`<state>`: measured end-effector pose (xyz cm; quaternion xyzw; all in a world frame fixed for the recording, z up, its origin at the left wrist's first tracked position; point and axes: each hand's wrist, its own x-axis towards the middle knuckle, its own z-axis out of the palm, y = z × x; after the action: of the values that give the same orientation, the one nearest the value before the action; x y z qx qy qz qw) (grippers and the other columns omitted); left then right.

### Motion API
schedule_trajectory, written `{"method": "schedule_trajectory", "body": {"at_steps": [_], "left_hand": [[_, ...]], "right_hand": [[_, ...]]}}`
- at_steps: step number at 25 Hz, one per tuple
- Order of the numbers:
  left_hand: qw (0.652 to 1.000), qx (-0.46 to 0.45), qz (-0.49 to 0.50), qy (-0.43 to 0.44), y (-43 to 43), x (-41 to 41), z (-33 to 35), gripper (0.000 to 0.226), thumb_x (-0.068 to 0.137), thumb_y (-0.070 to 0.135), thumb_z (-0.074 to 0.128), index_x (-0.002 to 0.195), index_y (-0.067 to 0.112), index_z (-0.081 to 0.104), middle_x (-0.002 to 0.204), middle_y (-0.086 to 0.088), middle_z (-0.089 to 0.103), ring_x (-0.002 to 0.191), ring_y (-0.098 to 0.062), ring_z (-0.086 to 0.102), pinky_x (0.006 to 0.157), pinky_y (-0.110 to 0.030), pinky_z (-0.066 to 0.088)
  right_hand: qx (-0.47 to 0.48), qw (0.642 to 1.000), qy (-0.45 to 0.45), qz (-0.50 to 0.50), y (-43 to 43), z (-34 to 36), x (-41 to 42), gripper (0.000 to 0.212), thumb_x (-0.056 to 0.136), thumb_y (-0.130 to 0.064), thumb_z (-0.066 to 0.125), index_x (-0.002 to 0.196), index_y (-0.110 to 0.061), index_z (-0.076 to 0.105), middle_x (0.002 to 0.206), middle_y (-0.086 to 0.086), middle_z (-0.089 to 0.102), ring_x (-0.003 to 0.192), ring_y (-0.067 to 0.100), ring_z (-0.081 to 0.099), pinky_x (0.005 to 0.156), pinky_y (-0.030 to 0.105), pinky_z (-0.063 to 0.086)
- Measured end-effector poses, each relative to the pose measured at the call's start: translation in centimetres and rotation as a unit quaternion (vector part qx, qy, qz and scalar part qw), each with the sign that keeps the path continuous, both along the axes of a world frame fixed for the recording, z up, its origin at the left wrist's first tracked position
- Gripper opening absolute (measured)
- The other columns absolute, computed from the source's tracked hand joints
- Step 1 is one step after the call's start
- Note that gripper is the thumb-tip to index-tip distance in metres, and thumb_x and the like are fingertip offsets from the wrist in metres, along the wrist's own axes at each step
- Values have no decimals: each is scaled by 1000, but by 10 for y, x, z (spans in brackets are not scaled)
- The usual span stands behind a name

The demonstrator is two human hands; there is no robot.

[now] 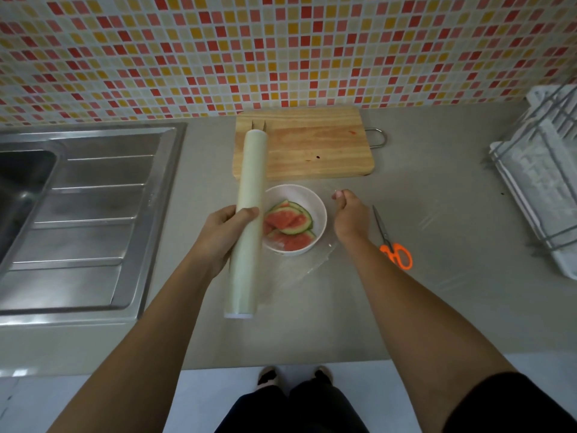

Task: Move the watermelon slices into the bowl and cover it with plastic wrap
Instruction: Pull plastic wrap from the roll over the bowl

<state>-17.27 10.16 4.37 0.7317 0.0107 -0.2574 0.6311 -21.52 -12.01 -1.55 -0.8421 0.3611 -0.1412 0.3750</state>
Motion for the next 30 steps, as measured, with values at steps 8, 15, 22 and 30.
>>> {"method": "schedule_trajectory", "body": {"at_steps": [8,15,22,30], "left_hand": [[989,-74,37,122,14,11,-11,45,69,45,51,89,7,64,70,-10,66,56,-20,60,55,-29,51],[999,31,36,17,27,18,-33,40,61,33,74,93,19,56,92,-13,67,78,-27,67,65,-38,55],[994,17,72,83,32,27,-38,52,65,38,59,107,9,46,71,-9,65,57,-20,62,56,-30,53],[980,182,57,-53,40,34,-39,46,66,51,61,101,21,63,89,-9,67,88,-31,64,81,-46,54]], "right_hand": [[-31,998,27,38,-6,-6,5,30,98,-21,37,102,-6,63,99,23,68,92,39,60,68,36,40],[-57,997,28,51,-5,-10,6,30,98,-21,37,102,-4,61,98,24,67,90,40,60,69,38,42],[-56,997,7,53,-2,-10,9,29,98,-19,38,100,-2,62,97,25,68,88,40,60,68,38,42],[-80,995,13,50,-6,-12,9,31,98,-20,38,101,-2,63,97,25,68,89,41,60,69,40,42]]}}
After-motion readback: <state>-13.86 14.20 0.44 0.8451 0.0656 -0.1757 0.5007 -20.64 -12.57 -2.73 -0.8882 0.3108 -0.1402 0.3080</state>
